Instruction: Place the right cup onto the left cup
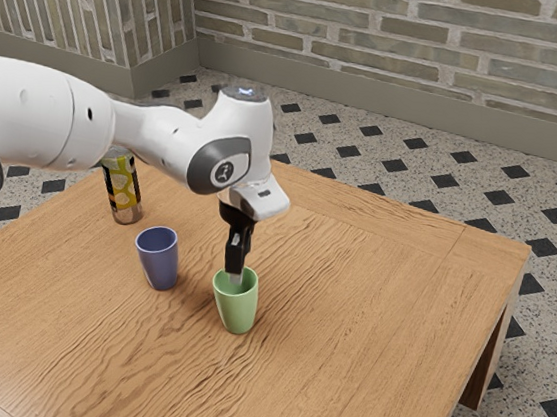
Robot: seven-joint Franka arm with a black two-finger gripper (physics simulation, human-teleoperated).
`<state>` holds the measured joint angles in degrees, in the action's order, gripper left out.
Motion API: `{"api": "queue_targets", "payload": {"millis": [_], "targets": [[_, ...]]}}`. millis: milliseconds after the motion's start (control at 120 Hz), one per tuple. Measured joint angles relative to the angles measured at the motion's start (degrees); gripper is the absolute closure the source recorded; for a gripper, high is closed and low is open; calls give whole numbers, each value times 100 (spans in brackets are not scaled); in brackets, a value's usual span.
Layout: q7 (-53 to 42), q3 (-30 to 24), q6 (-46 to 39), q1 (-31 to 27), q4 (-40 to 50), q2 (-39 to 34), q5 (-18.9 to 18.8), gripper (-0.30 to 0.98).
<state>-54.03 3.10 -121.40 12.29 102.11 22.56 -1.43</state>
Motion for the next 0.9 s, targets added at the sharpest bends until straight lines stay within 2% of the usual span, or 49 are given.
{"api": "queue_targets", "payload": {"millis": [183,325,500,783,900], "targets": [[72,-11,-166,9,95,19,-4,48],[137,-11,-227,27,177,18,1,65],[221,-11,-262,28,229,-8,2,74],[375,-50,-287,7,385,-237,-19,78],[451,-110,-290,-58,419,-490,-203,78]]}}
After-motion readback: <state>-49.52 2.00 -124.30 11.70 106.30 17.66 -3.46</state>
